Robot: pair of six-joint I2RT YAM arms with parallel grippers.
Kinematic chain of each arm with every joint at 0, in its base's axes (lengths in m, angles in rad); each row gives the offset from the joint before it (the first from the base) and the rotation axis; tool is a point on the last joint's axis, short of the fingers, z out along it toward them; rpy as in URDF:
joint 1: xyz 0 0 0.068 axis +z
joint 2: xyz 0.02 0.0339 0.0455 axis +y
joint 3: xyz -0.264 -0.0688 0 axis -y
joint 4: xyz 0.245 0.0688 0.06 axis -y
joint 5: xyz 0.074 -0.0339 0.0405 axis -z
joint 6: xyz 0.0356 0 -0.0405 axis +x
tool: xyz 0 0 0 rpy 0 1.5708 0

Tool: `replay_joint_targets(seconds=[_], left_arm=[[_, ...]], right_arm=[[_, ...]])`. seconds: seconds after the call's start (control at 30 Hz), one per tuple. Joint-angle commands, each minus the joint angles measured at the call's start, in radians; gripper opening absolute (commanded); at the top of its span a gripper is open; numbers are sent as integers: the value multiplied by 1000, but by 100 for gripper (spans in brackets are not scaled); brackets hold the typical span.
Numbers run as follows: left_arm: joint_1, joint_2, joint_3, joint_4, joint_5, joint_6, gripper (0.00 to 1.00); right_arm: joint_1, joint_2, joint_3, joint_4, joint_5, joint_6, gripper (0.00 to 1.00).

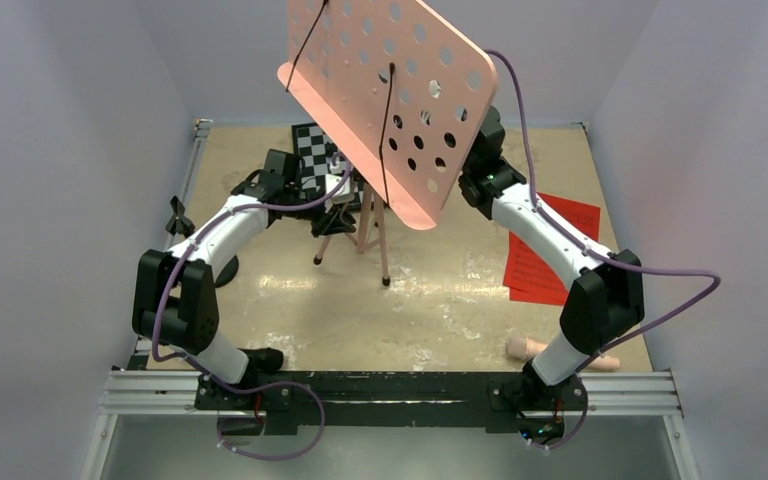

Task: Pack up the instrument practice props

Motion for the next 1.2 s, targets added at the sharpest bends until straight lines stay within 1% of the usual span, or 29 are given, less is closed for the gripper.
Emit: replay_joint_targets(seconds=[0.0, 0.1, 0.13, 0.17, 0.2, 0.3, 0.4, 0.5, 0.63, 0.8, 0.87, 1.0, 1.17], left_arm=[[-1, 32, -25, -284, -33, -122, 0], [-1, 27, -23, -288, -32, -121, 0], [-1, 22, -23, -292, -31, -121, 0], [-1, 11, -24, -298, -30, -120, 0], [-1, 0, -25, -304, -28, -122, 0], [-1, -68, -33, -307, 3, -181, 0], [-8, -163, -25, -296, 55, -291, 0], [-27, -239, 37, -310, 107, -400, 0], [-51, -300, 130, -356, 104, -484, 0], [-75, -342, 218, -370, 63, -594, 0], [-92, -346, 244, -388, 47, -612, 0], [-127, -348, 225, -365, 29, -606, 0], [-178, -306, 208, -274, 21, -681, 0]], right_arm=[[11, -9, 80, 34, 4, -6, 38], [9, -24, 77, 9, 4, -25, 25], [8, -36, 73, 10, 5, -20, 17], [6, -47, 71, -5, 19, -20, 7], [3, -57, 71, -21, 34, -18, 0], [-9, -88, 71, -54, 53, -9, 0], [-30, -123, 86, -77, 53, -9, 0], [-53, -157, 100, -94, 64, 12, 0], [-90, -186, 91, -106, 87, 91, 0], [-120, -217, 41, -108, 99, 134, 0], [-134, -222, 13, -122, 120, 168, 0], [-157, -255, -83, -134, 128, 195, 0], [-201, -282, -200, -141, 101, 207, 0]])
